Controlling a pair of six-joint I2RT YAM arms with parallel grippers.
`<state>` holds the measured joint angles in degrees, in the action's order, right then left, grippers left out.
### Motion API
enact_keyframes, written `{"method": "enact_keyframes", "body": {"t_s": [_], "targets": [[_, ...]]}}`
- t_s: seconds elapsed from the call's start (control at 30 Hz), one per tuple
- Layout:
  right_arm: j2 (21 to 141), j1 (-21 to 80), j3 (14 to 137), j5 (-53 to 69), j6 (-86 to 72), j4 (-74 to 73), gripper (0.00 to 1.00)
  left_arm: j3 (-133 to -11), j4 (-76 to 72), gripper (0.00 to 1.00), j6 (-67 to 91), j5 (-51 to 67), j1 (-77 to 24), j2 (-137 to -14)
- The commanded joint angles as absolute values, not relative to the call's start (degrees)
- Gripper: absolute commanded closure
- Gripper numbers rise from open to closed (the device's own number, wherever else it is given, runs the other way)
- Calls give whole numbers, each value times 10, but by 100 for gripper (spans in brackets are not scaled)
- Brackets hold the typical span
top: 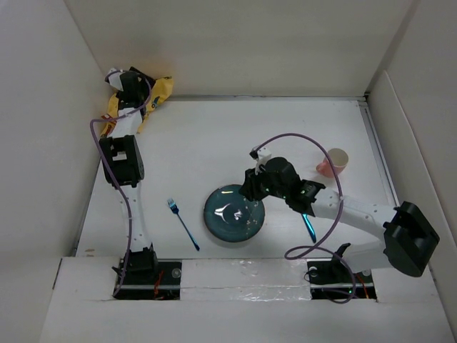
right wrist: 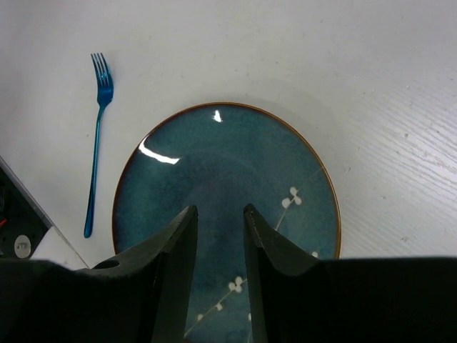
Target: Set the dinner table for one person
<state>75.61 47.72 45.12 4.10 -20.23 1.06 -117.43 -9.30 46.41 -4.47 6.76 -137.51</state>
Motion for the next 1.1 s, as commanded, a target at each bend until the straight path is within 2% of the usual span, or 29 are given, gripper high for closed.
{"method": "enact_keyframes", "body": {"t_s": [0.0,0.17,0.33,0.6,0.9,0.97,1.0,1.03,1.07], "targets": [[772,483,490,62,-185,37,63,-1209,-173,20,501,-15,66,-1375],[804,483,504,76,-181,38,65,-1084,-315,23,532,17,66,-1322],[824,483,508,100,-182,44,65,-1197,-200,22,510,-13,66,-1368],[824,483,504,84,-179,33,65,-1324,-153,26,529,-28,66,-1447],[832,483,514,71,-178,25,65,-1295,-120,32,515,-53,66,-1450],[831,483,516,67,-178,21,65,-1294,-118,35,513,-54,66,-1452],[832,483,515,65,-178,18,65,-1295,-118,40,514,-54,66,-1454],[830,483,516,63,-178,18,65,-1298,-118,55,515,-54,66,-1455],[830,483,516,62,-178,18,65,-1299,-117,60,519,-52,66,-1455]]}}
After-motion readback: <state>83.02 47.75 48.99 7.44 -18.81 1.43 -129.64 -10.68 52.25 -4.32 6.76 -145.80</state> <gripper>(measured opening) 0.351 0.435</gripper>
